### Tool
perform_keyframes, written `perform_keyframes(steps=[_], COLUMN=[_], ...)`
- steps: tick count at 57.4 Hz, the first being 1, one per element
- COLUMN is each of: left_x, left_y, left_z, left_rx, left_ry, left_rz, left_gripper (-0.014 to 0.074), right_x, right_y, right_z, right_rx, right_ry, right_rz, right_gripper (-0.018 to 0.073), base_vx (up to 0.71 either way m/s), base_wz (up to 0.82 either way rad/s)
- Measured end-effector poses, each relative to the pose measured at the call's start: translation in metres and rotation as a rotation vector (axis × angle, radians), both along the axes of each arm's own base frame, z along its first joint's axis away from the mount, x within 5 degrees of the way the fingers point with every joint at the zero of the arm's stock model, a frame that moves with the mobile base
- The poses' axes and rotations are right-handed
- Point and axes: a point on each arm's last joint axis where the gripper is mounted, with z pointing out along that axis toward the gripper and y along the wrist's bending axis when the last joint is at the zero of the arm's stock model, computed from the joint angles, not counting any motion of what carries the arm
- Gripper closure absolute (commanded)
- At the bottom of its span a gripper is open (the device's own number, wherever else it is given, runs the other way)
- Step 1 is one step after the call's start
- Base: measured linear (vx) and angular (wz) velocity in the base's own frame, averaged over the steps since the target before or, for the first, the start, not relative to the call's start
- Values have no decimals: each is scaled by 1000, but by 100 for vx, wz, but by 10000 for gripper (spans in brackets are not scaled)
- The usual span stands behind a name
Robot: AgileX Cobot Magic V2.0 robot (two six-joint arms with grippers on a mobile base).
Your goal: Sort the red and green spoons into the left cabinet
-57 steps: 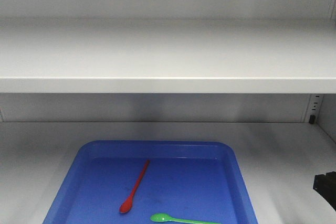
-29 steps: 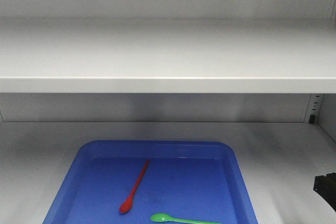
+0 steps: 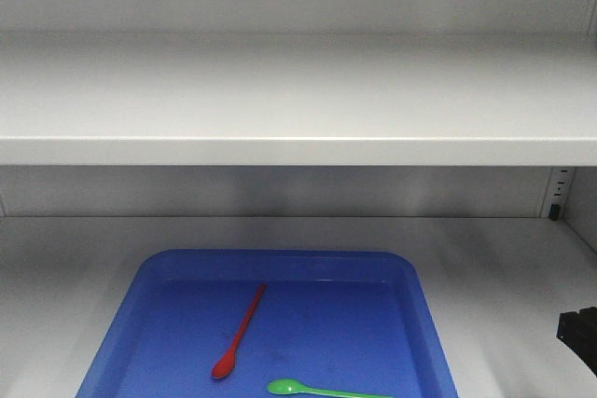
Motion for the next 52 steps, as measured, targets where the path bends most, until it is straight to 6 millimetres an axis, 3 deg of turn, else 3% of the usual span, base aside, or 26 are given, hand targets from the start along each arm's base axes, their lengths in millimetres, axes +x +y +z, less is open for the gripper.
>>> perform_keyframes(steps=[12, 20, 34, 44, 52], left_x=[-1, -12, -42, -46, -45], left_y=[0, 2, 18, 22, 24], left_z=[-12, -16, -61, -99, -109], left_rx=[117, 120, -45, -97, -110], left_ry=[103, 11, -162, -121, -68], left_rz=[-7, -6, 117, 174, 220], left_gripper=[601, 601, 601, 601, 601], right_x=[0, 0, 0, 0, 0], right_y=[0, 0, 0, 0, 0], right_z=[0, 0, 0, 0, 0], right_rx=[1, 1, 1, 1, 1], right_ry=[0, 0, 0, 0, 0], right_rz=[0, 0, 0, 0, 0], right_gripper=[562, 562, 562, 562, 562], base_vx=[0, 0, 0, 0, 0], base_wz=[0, 0, 0, 0, 0])
